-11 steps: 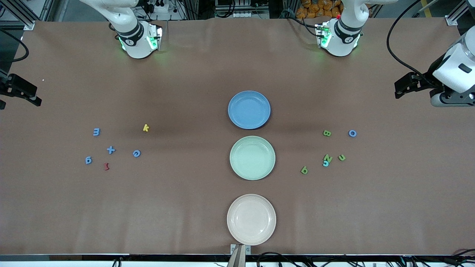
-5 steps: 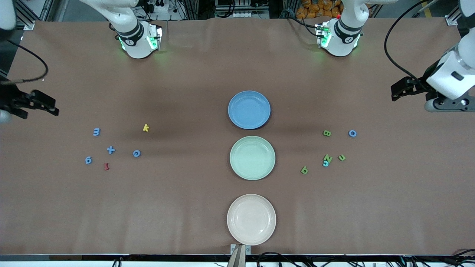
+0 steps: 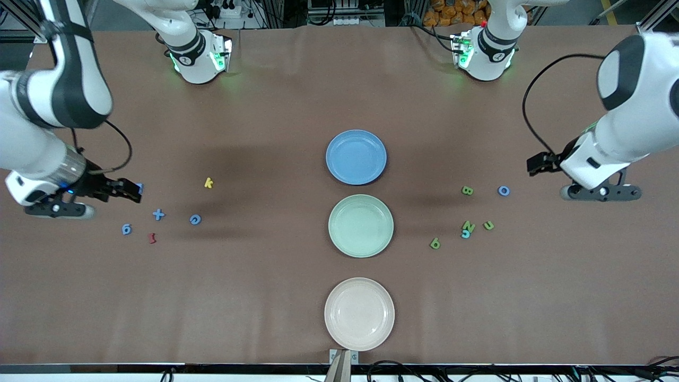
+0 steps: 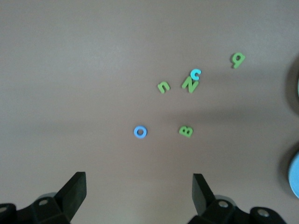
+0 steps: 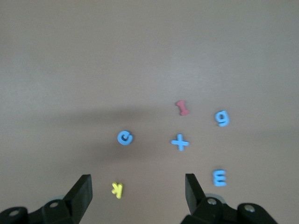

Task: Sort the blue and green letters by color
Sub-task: 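Grasp the blue e with the right gripper while the left gripper grasps the green n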

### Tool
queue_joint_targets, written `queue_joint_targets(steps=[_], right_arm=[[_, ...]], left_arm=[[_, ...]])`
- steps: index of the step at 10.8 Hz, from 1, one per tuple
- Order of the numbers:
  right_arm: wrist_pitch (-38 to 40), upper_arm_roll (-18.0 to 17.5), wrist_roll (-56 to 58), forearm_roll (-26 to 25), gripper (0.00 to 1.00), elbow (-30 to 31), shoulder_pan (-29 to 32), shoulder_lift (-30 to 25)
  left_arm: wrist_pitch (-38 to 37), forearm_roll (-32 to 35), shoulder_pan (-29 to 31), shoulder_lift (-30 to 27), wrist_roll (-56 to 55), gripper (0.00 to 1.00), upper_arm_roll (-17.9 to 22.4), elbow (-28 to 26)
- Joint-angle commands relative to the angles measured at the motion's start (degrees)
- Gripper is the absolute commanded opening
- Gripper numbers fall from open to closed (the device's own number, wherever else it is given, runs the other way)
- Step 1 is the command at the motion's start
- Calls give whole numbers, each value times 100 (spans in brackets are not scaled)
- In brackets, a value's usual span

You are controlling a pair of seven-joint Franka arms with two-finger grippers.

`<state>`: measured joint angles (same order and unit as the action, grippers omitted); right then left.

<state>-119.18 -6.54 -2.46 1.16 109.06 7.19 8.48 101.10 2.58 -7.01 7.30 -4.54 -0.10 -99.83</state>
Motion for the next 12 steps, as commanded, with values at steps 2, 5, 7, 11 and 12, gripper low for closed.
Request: queue_joint_targets(steps=[2,5,7,11,12], right_arm=[[-1393,-207,-334,51,87,640,-16,496],[-2370,-207,-334,51,87,889,-113,1005],[-2767,-207,-343,42,84,889,-174,1392],[-2857,-190,-396,-55,71,942,-236,1744],[-2857,-189,-396,-72,68,968,-245,1797]], left_arm=[[1242,5,-177,630,-791,100,-51,-379],[1807,14,-117,1184,-820,100,-42,-335],[2027,14,-82,1509,-1020,100,-7,-361],[2693,374,-64,1976,-2646,100,-7,-641],[3287,435,-20,1933,-2752,100,-7,-1043]])
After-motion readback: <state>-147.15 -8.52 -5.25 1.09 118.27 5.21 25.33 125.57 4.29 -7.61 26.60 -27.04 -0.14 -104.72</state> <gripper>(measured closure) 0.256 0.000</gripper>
